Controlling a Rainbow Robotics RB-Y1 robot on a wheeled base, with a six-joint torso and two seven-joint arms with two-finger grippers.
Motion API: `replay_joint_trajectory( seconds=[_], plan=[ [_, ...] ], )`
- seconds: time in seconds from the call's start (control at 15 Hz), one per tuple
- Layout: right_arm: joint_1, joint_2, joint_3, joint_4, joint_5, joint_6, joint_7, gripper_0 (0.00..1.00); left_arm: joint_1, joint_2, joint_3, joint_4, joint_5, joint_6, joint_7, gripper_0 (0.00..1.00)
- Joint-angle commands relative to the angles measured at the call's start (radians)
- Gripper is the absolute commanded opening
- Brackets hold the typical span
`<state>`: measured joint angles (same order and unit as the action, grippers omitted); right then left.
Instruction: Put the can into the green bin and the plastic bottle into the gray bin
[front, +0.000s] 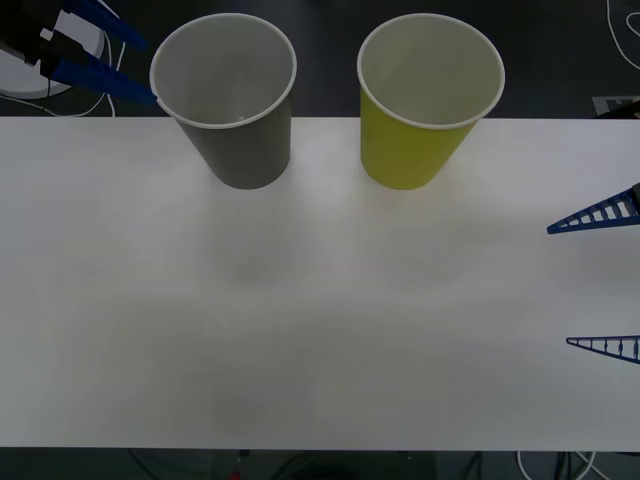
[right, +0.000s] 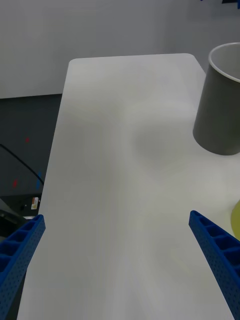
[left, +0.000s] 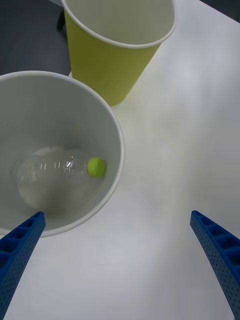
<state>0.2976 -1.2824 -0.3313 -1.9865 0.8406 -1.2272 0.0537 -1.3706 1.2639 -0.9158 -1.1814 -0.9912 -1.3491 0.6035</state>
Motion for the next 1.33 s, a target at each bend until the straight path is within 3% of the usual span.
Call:
replay_joint_trajectory(
  seconds=[0.07,0.67,1.33],
  plan=[
    [0.000,0.000,0.000,0.000,0.000,0.000,0.000,1.00,0.005,-0.005,0.000,0.005,-0.011,-0.001,-0.021,1.00],
    [0.000,0.000,0.000,0.000,0.000,0.000,0.000,1.00,0.008,-0.003,0.000,0.014,0.002,-0.001,-0.047,1.00],
    [0.000,0.000,0.000,0.000,0.000,0.000,0.000,1.00,0.146,0.158,0.002,-0.236,0.095,0.125,-0.105,1.00]
  ],
)
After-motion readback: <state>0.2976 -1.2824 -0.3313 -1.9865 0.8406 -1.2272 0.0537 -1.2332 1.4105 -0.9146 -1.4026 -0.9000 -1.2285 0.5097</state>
